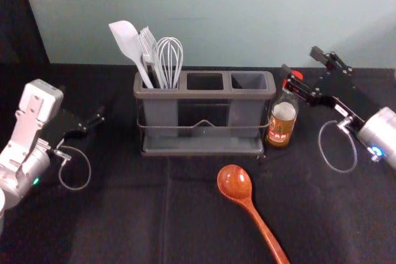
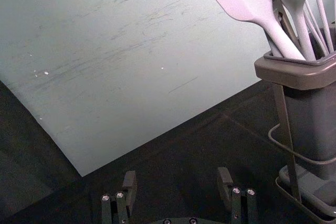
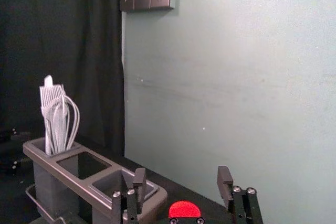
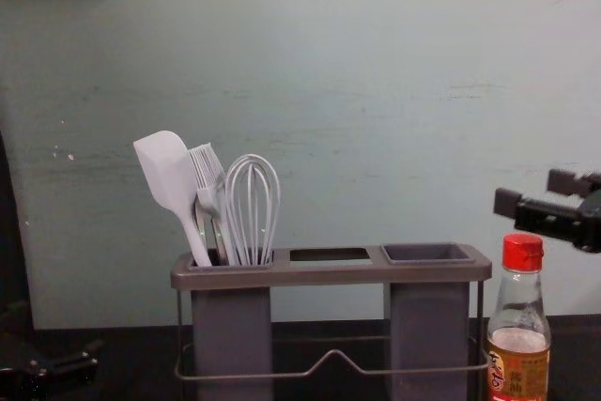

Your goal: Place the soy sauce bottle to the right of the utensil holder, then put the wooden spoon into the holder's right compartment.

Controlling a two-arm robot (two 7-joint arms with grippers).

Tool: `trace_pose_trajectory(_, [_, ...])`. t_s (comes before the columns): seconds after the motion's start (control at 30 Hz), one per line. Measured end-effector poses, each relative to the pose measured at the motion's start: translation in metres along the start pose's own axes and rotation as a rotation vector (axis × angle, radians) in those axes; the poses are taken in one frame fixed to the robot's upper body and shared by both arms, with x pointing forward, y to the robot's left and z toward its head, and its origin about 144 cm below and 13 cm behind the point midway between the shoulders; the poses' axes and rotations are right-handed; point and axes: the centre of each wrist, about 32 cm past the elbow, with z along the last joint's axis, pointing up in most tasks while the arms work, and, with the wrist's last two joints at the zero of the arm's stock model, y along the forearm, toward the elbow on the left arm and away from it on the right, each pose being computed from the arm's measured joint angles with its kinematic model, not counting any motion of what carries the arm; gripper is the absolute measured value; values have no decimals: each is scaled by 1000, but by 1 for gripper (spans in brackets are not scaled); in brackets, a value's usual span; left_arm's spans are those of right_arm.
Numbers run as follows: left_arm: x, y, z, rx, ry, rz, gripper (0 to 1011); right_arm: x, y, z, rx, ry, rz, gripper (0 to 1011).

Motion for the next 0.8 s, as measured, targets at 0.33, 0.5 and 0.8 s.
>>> trace_pose_trajectory(0.33, [0,0,0,0,0,0,1005,-5,-27,27,-2,-59,3,1003])
trace_pose_trajectory(0.5, [0,0,0,0,0,0,1005,-10,-38,35,-6,-76,9,1003])
trace_pose_trajectory(0.8, [0,0,0,0,0,0,1005,-24,-55,47,-35,-94,48,1003])
